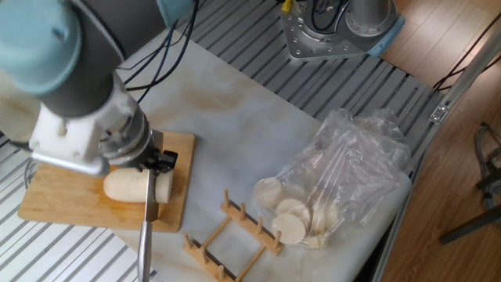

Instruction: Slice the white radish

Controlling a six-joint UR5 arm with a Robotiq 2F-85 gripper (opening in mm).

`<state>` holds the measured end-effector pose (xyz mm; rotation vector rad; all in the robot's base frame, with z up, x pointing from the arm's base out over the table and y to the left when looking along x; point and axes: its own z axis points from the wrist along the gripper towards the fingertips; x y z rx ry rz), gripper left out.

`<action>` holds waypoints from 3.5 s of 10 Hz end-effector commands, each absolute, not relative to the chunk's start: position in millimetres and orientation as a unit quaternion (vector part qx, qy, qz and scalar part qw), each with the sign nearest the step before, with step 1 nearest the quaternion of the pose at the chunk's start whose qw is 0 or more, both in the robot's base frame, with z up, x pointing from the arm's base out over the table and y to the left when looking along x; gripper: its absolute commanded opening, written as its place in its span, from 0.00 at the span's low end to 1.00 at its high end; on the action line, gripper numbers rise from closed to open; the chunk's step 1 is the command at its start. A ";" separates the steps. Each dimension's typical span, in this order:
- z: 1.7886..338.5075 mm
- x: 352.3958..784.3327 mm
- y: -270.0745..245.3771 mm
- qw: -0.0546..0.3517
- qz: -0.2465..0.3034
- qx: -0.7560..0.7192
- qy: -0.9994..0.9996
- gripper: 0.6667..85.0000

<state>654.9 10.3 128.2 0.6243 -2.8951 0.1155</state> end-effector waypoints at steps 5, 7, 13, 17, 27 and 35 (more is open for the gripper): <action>129.1 667.9 23.5 0.128 0.082 0.187 -0.971 0.33; 123.7 666.1 16.9 0.136 0.100 0.184 -0.968 0.30; 128.0 651.7 10.1 0.164 0.112 0.180 -0.963 0.25; 124.0 649.1 8.9 0.164 0.115 0.177 -0.964 0.15; 130.0 631.3 2.4 0.118 0.063 0.223 -0.966 0.01; 117.0 624.1 -10.3 0.115 0.077 0.224 -0.965 0.01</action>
